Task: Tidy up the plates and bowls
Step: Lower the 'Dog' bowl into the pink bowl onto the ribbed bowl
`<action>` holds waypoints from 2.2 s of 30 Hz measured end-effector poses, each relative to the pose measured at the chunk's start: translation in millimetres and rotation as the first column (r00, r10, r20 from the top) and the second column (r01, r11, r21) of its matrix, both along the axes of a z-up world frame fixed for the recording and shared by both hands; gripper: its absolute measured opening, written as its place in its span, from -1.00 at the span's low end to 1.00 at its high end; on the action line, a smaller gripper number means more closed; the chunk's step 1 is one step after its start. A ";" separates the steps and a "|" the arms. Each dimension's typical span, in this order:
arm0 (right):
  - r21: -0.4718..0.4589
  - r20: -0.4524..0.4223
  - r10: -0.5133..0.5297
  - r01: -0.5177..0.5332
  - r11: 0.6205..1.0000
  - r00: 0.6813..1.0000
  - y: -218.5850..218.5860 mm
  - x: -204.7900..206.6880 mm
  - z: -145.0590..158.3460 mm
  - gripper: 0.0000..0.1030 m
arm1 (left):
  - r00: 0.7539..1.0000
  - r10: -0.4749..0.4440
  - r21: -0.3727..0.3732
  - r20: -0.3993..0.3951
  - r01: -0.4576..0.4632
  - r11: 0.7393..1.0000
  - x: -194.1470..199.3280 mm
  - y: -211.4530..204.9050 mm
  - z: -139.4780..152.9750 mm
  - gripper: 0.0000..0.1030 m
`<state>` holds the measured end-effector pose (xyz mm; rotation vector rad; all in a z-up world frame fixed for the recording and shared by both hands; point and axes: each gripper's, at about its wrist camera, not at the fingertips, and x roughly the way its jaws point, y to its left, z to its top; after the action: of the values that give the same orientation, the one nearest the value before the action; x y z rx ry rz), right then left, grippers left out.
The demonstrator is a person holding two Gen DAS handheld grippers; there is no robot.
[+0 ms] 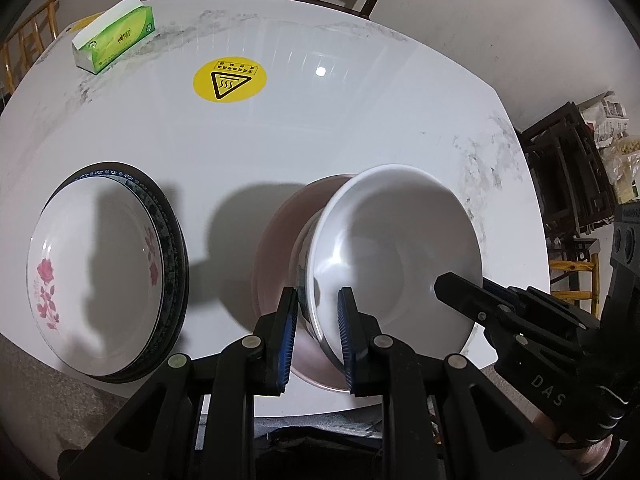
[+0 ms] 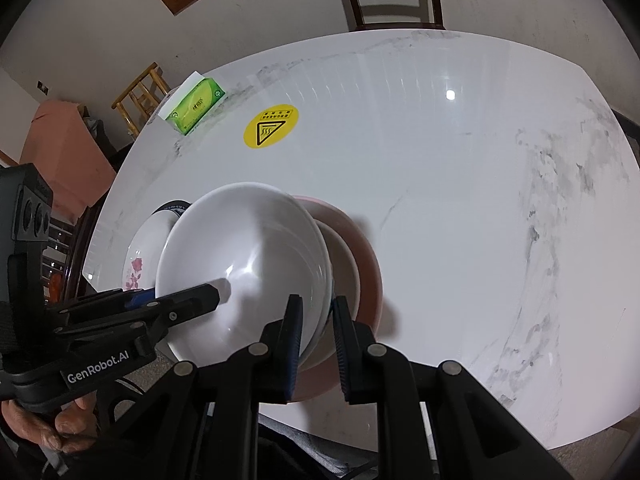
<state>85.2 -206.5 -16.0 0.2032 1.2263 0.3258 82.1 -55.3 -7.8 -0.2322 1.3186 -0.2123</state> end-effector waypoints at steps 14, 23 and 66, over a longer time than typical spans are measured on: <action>-0.006 -0.024 -0.002 0.002 1.000 1.000 0.4 5.0 -11.4 -0.69 | 1.000 -0.004 0.009 -0.031 0.004 1.000 4.2 -3.2 -13.6 -0.68; -0.004 -0.036 -0.002 0.001 1.000 0.999 1.5 5.2 -16.3 -0.68 | 1.000 -0.002 0.020 -0.021 0.003 1.000 3.8 -3.5 -13.4 -0.67; -0.005 -0.033 -0.014 0.014 1.000 0.999 0.4 4.0 -18.1 -0.58 | 1.000 -0.002 0.010 0.000 0.002 1.000 4.4 0.2 -9.6 -0.70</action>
<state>89.2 -206.1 -34.1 0.2136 1.2572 0.3088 86.5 -55.1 -17.3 -0.2225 1.3200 -0.2074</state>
